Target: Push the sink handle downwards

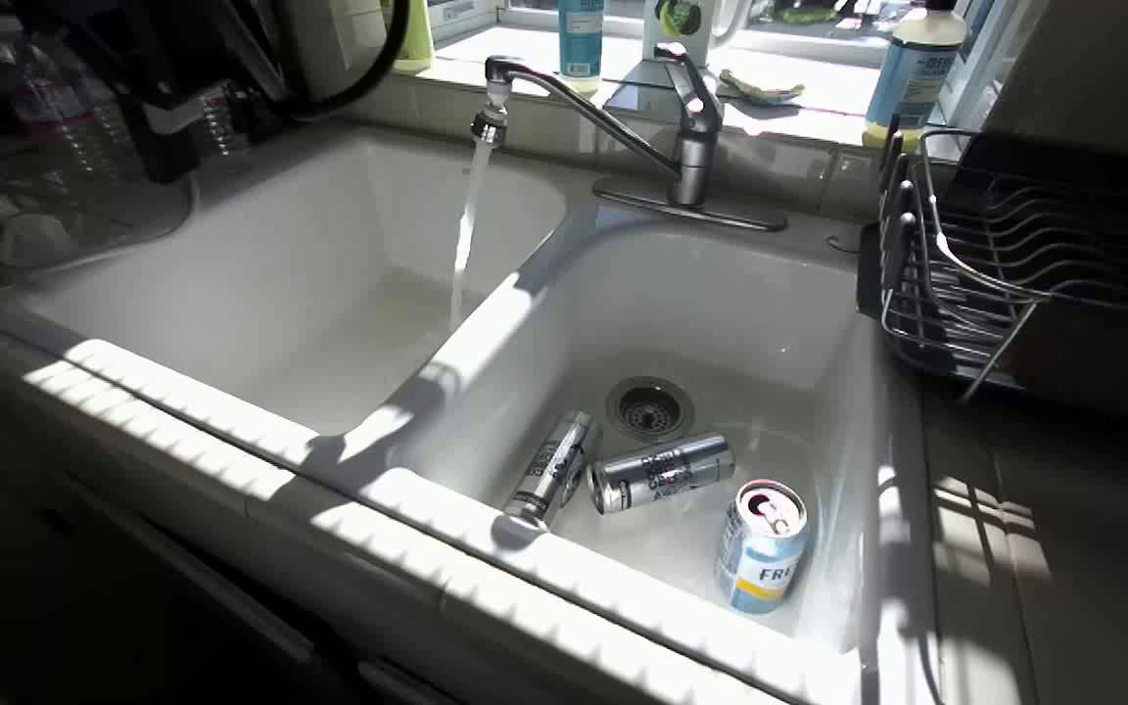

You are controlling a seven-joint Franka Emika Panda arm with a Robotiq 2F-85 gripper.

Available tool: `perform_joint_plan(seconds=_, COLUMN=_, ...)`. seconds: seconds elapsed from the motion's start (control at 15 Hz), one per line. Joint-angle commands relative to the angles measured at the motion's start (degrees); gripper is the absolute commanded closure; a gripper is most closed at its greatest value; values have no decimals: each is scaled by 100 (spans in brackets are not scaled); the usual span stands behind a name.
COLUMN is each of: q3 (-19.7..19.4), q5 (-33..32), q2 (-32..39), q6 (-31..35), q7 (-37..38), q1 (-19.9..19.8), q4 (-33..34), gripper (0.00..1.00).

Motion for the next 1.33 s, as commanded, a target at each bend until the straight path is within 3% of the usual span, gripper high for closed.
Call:
perform_joint_plan(seconds=0.0, q3=56, q5=46, q2=18, q6=-18, q7=-49, q1=-81, q4=15, gripper=0)
perform_joint_plan(seconds=0.53, q3=17, q5=81, q2=105, q6=-2, q7=40, q1=-129, q4=107, gripper=0)
perform_joint_plan(seconds=1.0, q3=-476, q5=-152, q2=1293, q6=1518, q7=599, q1=-1074, q4=1105, gripper=0)
perform_joint_plan(seconds=1.27, q3=-533, q5=18, q2=2332, q6=2277, q7=810, q1=-1162, q4=1837, gripper=0)
